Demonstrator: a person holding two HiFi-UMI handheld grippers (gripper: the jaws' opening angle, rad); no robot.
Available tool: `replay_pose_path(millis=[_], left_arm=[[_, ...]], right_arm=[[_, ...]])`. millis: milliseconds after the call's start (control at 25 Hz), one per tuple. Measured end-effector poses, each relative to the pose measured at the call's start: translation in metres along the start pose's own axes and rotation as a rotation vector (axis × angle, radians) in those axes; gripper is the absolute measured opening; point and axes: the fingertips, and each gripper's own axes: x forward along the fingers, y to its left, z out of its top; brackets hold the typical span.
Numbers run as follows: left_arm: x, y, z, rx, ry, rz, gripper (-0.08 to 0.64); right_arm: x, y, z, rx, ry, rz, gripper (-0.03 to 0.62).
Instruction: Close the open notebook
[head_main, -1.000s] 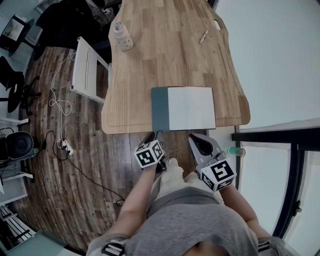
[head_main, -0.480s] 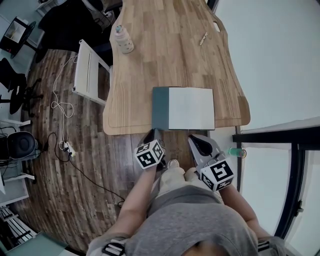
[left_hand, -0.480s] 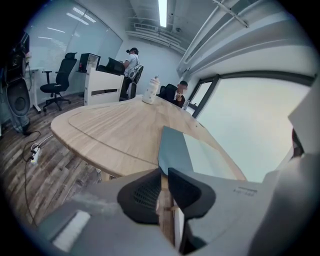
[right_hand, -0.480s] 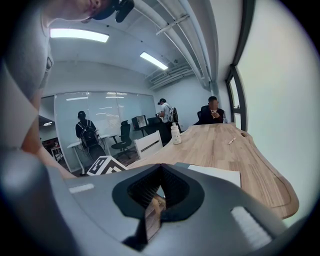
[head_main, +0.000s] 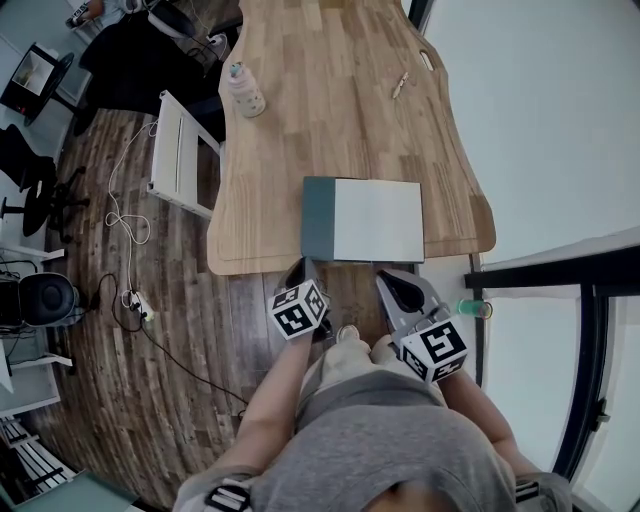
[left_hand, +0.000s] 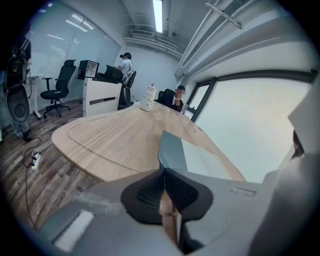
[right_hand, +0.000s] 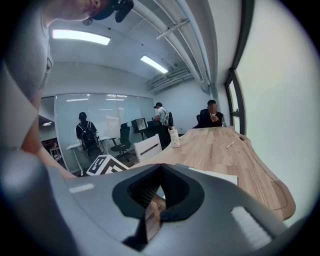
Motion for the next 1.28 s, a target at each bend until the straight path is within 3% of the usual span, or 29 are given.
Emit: replay_pose_path(millis=[440,800,1280], left_arm=[[-0.017,-0.031,0.027,0.139,-0.088,-0.016,0.008],[-0.033,-0.083,0.047,0.297,-0.169,-0.036,0.008],[-0.042,-0.150,0.041,0.454,-0.209,-0.071,0.008]], right_arm=[[-0.017,-0.005,0.012,-0.008,-0.053,0.030,0.000],[-0.037,-0.031,0.025,-0.021,-0.076,0.068,0.000],[-0.065,-0.063,0.032,-0.022,-0.107,0.079,0.000]])
